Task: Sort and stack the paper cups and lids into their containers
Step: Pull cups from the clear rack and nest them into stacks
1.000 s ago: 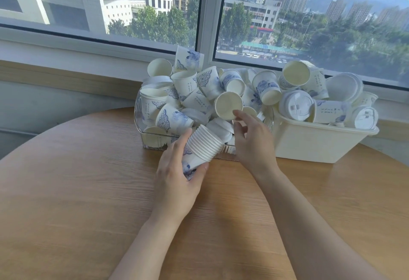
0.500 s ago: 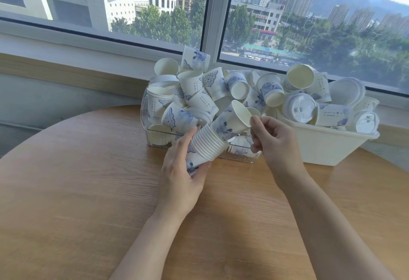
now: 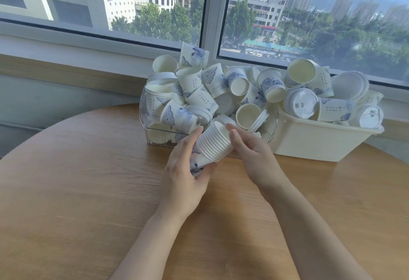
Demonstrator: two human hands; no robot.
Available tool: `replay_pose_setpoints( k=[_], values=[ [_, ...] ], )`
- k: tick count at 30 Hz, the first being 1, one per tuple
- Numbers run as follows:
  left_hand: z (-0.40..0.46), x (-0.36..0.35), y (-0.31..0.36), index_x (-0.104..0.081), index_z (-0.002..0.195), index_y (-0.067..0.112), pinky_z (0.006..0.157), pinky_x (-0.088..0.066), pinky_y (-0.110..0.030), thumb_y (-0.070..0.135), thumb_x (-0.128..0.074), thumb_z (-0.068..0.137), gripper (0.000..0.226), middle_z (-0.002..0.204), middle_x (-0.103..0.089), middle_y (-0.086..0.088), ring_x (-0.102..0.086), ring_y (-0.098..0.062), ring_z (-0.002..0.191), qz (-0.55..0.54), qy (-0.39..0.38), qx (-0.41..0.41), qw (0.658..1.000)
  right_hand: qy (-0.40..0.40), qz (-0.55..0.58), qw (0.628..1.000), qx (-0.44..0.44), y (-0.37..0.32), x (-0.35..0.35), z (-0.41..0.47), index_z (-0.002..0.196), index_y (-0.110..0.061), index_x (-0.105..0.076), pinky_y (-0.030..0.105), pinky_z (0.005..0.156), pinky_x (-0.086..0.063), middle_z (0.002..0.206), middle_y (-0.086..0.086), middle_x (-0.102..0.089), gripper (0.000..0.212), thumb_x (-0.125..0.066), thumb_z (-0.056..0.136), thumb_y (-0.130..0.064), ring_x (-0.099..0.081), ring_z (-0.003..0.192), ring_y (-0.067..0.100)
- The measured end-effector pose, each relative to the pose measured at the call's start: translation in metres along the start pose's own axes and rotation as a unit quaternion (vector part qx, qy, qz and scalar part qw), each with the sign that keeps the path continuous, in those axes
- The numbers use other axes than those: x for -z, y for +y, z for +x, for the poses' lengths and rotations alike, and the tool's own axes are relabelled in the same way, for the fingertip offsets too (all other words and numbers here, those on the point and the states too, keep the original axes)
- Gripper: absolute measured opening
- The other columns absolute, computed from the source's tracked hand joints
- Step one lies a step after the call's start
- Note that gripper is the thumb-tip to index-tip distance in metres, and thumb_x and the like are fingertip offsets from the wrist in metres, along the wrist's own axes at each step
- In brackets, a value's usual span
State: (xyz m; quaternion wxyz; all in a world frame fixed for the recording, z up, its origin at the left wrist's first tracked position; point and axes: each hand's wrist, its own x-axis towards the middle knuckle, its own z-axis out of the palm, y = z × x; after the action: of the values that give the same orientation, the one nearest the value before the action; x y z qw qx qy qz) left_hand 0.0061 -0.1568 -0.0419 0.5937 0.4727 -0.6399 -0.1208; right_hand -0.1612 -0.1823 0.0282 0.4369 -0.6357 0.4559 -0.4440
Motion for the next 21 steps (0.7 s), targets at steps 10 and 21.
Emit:
replay_pose_setpoints(
  k=[10,21],
  values=[
    [-0.003,0.031,-0.009,-0.046,0.151,0.035,0.099,-0.057,-0.041,0.014,-0.084,0.085,0.079,0.138,-0.063,0.013,-0.063,-0.014,0.126,-0.041,0.044,0.098,0.993,0.06,0.095,0.993,0.016,0.012,-0.063,-0.003,0.148,-0.027,-0.054,0.044,0.111,-0.051,0.135,-0.009,-0.069,0.058,-0.058,0.095,-0.05,-0.064,0.126,0.01],
    [0.001,0.116,-0.053,-0.038,0.157,0.03,0.093,-0.051,-0.013,-0.002,-0.079,0.086,0.088,0.151,-0.054,0.01,-0.059,-0.006,0.131,-0.064,0.085,0.161,0.981,0.027,0.024,0.999,0.032,0.037,-0.11,-0.016,0.15,-0.027,-0.049,0.017,0.092,-0.05,0.128,-0.01,-0.068,0.055,-0.068,0.1,-0.02,-0.066,0.111,0.006]
  ],
)
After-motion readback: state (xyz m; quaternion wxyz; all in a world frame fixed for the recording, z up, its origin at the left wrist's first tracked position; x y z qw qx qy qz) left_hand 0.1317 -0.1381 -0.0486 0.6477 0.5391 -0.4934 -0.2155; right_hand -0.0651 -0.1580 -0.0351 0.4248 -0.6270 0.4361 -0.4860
